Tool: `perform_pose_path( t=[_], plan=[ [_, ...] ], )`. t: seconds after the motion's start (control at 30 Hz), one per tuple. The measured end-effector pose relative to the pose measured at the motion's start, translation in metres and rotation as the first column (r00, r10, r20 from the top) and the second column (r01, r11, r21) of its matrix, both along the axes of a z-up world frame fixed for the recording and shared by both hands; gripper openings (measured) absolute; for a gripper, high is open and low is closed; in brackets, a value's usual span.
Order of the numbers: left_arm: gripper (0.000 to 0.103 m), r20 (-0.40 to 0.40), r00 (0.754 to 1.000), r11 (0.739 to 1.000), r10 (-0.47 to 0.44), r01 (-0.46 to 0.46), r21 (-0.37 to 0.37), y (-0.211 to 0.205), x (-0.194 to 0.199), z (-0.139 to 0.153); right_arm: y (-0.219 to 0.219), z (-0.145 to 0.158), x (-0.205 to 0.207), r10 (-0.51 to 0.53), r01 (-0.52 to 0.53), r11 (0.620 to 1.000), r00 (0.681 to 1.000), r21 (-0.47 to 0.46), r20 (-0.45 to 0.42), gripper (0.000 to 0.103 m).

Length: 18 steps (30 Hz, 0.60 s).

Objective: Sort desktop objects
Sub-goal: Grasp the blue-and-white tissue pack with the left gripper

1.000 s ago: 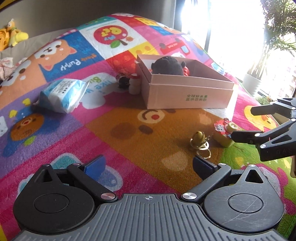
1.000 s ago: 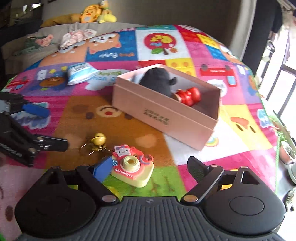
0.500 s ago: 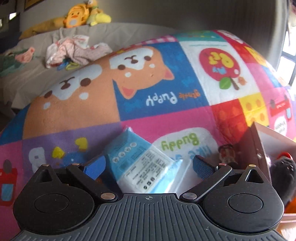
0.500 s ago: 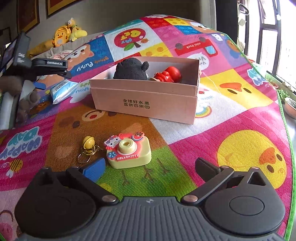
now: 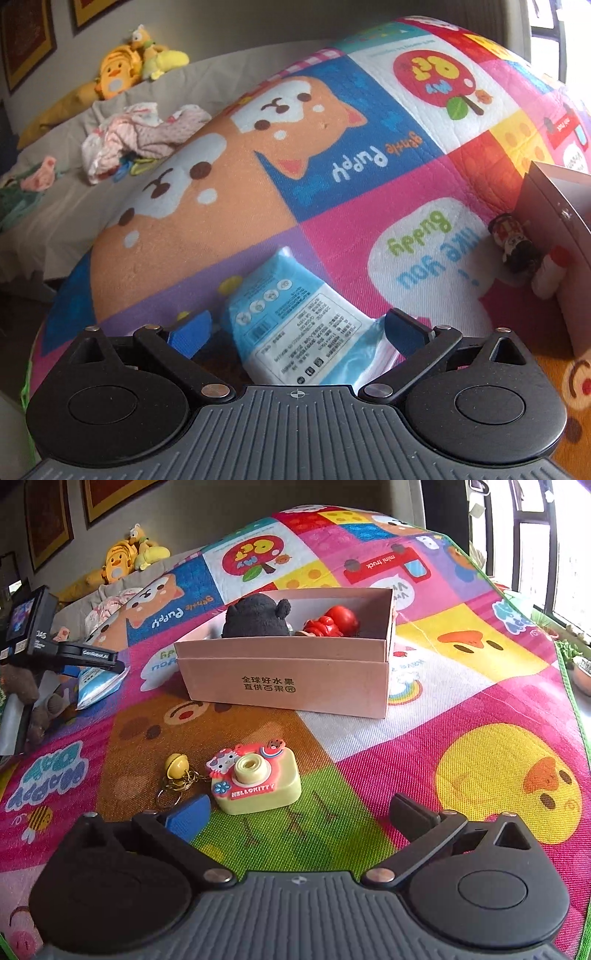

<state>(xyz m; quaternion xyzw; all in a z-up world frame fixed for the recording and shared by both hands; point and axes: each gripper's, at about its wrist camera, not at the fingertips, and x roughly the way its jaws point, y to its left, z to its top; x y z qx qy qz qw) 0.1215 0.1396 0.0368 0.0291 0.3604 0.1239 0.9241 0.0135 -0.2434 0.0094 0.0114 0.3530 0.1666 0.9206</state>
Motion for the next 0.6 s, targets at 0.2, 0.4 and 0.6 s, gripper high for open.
perform_pose_path(
  t=[0.2,0.4,0.6],
  plan=[
    [0.103,0.019,0.998,0.998,0.058,-0.057,-0.029,0.007,-0.022,0.006,0.004,-0.001,0.002,0.002,-0.002,1.0,1.0,-0.021,-0.006,0.103],
    [0.103,-0.001,0.98,0.978,0.2,-0.2,-0.051,0.017,0.008,-0.005,0.007,-0.002,0.0,-0.003,0.003,0.999,1.0,-0.044,-0.003,0.103],
    [0.071,0.0,0.992,0.992,0.128,-0.128,-0.014,0.009,-0.007,-0.015,0.01,-0.002,0.001,0.005,-0.005,0.998,1.0,-0.063,-0.009,0.103]
  ],
)
